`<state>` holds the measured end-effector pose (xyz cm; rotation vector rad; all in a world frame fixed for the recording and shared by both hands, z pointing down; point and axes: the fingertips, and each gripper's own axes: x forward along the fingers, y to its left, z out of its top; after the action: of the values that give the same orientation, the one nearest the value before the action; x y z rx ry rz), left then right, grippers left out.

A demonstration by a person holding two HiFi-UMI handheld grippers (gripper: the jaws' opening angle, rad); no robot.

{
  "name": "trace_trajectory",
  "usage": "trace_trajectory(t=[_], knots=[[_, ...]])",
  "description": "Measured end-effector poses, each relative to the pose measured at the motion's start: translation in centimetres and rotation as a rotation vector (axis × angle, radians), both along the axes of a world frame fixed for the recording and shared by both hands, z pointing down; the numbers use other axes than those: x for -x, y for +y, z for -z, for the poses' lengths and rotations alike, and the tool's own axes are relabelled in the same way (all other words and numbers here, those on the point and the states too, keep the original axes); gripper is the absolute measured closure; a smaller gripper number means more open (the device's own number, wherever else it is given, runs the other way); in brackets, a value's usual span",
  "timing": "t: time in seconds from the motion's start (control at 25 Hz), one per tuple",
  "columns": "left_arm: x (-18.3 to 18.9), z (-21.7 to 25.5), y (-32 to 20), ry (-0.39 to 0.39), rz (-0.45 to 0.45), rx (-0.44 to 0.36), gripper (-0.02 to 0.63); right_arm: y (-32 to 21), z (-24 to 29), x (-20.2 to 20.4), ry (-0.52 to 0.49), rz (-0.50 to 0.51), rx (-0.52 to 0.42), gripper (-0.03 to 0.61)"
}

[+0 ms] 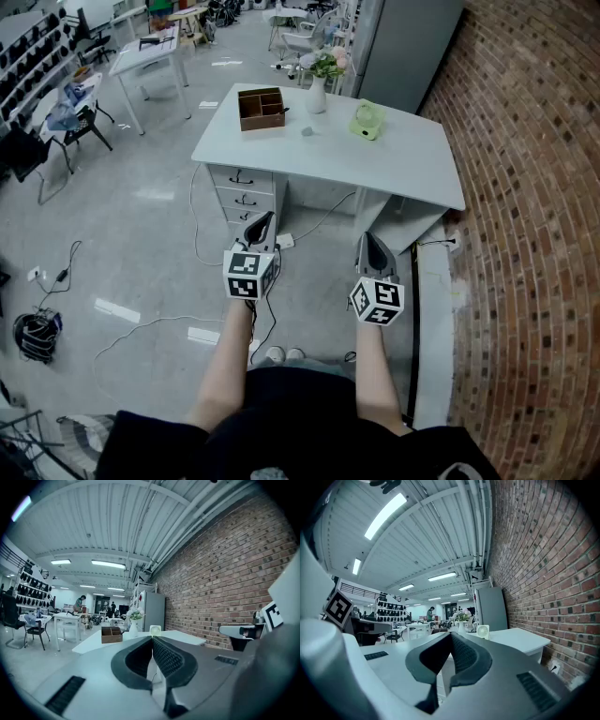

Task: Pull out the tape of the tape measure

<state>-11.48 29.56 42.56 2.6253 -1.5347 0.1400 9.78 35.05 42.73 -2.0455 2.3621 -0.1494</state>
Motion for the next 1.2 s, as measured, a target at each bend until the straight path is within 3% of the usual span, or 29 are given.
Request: trace_trajectory(t=[0.88, 1.2], knots=[[1.1, -0.9, -3.3, -0.007, -0.047, 0.016, 0.591, -2.8, -0.4, 1.9, -0.068, -0.005, -0.003, 0.58], [1.5, -1.5, -4.2, -0.058, -0.086, 0.0, 0.591, -3.0, -1.2, 2.0, -0.052, -0.044, -0.008, 0.58]])
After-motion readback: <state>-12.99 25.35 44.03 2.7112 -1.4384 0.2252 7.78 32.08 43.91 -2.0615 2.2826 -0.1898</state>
